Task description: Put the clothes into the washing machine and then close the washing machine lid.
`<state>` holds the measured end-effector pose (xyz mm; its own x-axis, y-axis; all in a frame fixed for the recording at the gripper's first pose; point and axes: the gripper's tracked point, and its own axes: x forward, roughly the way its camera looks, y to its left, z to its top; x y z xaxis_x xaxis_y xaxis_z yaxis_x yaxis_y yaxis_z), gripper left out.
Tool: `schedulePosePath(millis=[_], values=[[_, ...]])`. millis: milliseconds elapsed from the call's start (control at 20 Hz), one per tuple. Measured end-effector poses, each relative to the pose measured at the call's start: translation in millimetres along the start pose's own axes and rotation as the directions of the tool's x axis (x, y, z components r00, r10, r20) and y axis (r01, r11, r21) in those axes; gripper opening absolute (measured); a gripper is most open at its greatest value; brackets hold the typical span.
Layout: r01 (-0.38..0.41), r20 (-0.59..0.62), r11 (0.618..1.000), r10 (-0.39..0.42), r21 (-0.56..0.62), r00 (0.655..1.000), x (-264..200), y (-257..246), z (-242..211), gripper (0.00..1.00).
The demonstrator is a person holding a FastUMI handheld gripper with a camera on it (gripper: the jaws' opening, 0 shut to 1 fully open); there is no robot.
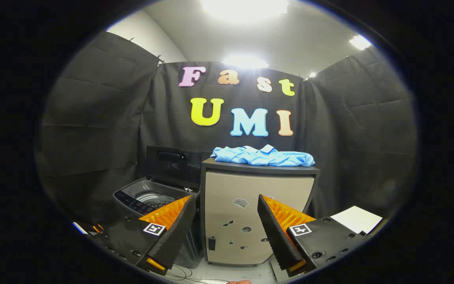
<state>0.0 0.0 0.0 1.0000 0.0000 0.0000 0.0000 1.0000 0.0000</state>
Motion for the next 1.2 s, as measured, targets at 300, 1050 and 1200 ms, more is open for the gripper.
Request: schedulePosePath(millis=[300, 1050, 1200], values=[[0.000, -0.012, 1.000, 0.000, 0.002, 1.000, -0.4, -1.0, 0.5, 0.98], [0.006, -0.011, 1.000, -0.006, -0.007, 1.000, 1.0, 0.7, 1.9, 0.98], [0.004, -0.008, 1.000, -0.004, -0.009, 1.000, 1.0, 0.6, 2.9, 0.98]])
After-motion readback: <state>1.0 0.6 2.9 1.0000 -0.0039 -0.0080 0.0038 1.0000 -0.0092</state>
